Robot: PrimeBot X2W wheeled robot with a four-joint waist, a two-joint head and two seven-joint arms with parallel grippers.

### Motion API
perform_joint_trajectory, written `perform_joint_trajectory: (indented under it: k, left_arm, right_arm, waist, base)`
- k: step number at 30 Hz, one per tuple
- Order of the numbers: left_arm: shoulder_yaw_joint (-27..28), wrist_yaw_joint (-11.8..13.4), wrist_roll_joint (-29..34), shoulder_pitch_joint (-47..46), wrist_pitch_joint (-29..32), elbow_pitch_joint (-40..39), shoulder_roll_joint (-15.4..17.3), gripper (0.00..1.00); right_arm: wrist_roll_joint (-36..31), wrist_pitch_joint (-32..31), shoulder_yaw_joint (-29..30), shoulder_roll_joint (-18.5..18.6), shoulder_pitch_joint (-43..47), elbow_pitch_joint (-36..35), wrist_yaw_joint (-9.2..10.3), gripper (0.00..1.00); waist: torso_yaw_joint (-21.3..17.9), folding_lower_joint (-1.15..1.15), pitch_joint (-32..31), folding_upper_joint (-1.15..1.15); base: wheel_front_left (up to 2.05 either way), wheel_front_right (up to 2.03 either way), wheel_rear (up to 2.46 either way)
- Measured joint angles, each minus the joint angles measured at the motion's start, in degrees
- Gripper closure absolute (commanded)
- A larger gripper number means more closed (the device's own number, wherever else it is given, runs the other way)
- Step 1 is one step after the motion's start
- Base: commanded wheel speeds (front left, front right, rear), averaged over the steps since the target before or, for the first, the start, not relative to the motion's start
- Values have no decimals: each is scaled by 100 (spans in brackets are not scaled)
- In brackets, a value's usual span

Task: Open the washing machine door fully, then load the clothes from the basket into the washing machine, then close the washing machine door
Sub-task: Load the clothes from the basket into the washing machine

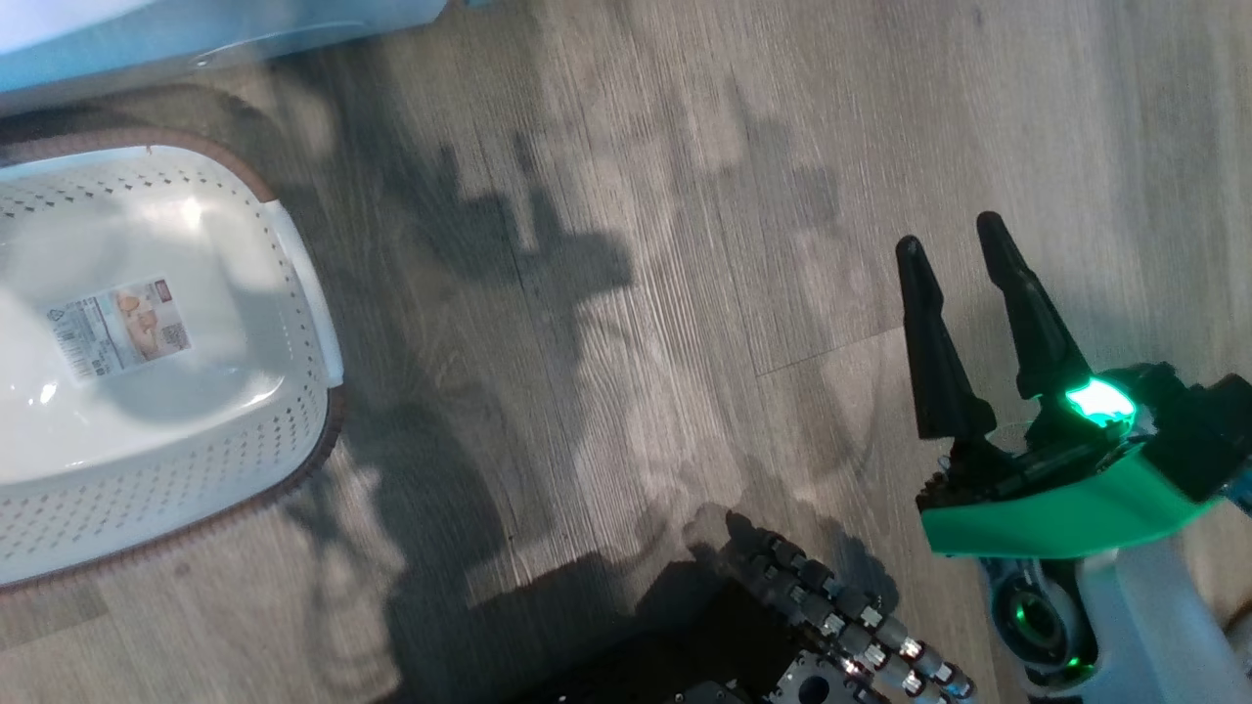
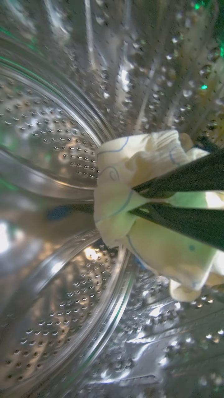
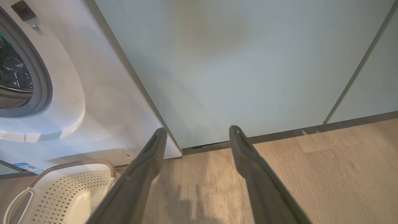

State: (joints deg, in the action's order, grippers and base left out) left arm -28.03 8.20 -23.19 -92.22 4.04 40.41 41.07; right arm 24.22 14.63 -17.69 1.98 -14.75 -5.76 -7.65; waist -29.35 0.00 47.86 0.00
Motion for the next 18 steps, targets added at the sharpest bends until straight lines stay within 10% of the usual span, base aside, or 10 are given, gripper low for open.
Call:
perform_joint_trajectory:
  k: [9, 10, 13, 18]
  left_arm:
    - [-7, -200, -134, 48, 24, 587, -151, 100]
    - [2, -200, -185, 48, 49, 641, -192, 88]
    - [-3, -200, -261, 49, 108, 738, -293, 0]
    - [24, -138, -408, 84, 8, 814, -476, 0]
  right_arm:
    - [48, 0, -40, 0, -1, 21, 0, 0]
    - [48, 0, -32, 0, -1, 31, 0, 0]
    - [40, 0, -9, 0, -4, 76, 0, 0]
    - [-60, 0, 116, 0, -4, 144, 0, 0]
  waist:
    - [46, 0, -13, 0]
    - [63, 0, -18, 0]
    - [112, 0, -41, 0]
    - [218, 0, -124, 0]
  base:
    - [0, 0, 0]
    - [0, 0, 0]
    - [0, 0, 0]
    - [0, 0, 0]
